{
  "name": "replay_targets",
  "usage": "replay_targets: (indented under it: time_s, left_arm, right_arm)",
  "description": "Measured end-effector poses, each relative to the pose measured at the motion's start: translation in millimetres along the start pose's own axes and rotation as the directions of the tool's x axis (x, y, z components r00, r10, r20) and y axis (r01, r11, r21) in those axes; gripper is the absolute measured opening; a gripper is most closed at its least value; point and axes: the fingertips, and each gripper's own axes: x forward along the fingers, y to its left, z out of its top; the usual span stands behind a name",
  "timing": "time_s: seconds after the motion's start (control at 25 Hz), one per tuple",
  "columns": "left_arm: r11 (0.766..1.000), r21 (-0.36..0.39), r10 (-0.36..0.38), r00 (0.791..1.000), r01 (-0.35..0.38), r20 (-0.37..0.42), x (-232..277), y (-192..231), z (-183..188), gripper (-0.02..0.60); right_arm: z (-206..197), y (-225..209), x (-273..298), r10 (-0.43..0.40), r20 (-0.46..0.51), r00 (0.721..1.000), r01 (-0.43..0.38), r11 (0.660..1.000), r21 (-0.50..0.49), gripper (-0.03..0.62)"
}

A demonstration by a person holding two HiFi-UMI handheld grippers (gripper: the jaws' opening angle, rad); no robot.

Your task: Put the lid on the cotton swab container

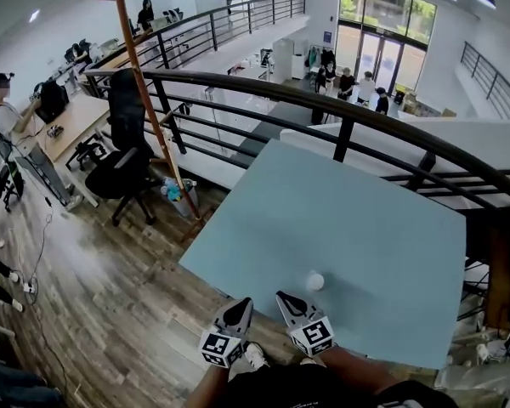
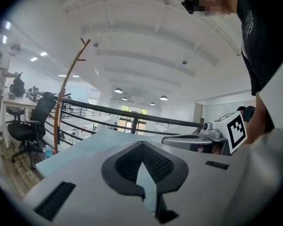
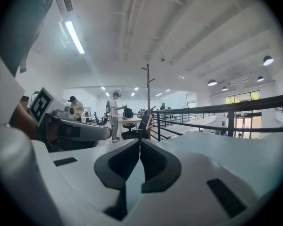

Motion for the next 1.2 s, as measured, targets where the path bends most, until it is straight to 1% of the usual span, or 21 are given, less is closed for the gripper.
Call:
replay_targets:
  time_s: [0.12, 0.32, 0.44, 0.64, 0.8, 1.0, 1.12, 1.2]
  left_arm:
    - [0.998, 0.026, -0.055, 0.998, 0.056, -0.007, 5, 5, 7, 0.011]
    - [0.992, -0.021, -0.121, 0.993, 0.121, 0.003, 15, 13, 7, 0.011]
    - [0.988, -0.023, -0.155, 0.988, 0.155, -0.015, 19, 13, 5, 0.011]
    - [0.978, -0.015, -0.207, 0.978, 0.207, -0.029, 32, 10, 13, 0.011]
    - [0.973, 0.002, -0.231, 0.972, 0.231, -0.032, 56, 2, 21, 0.011]
    - [0.97, -0.022, -0.244, 0.97, 0.243, -0.02, 82, -7, 33, 0.011]
    - [0.97, -0.033, -0.243, 0.97, 0.242, -0.024, 94, -10, 37, 0.011]
    - [0.967, -0.013, -0.256, 0.966, 0.256, -0.04, 104, -16, 30, 0.011]
  right_arm:
    - [4, 3, 9, -0.038, 0.005, 0.999, 0.038, 0.999, 0.008, 0.02]
    - [7, -3, 18, -0.114, 0.01, 0.993, 0.114, 0.993, 0.018, 0.02]
    - [11, -9, 19, -0.159, 0.021, 0.987, 0.158, 0.987, 0.034, 0.02]
    - [18, -28, 10, -0.227, 0.041, 0.973, 0.224, 0.973, 0.057, 0.02]
    - [22, -51, 7, -0.248, 0.053, 0.967, 0.245, 0.968, 0.044, 0.02]
    - [30, -79, 1, -0.266, 0.075, 0.961, 0.264, 0.964, 0.031, 0.02]
    - [29, -90, 1, -0.261, 0.06, 0.963, 0.26, 0.965, 0.029, 0.02]
    - [26, -99, -4, -0.268, 0.048, 0.962, 0.267, 0.963, 0.036, 0.02]
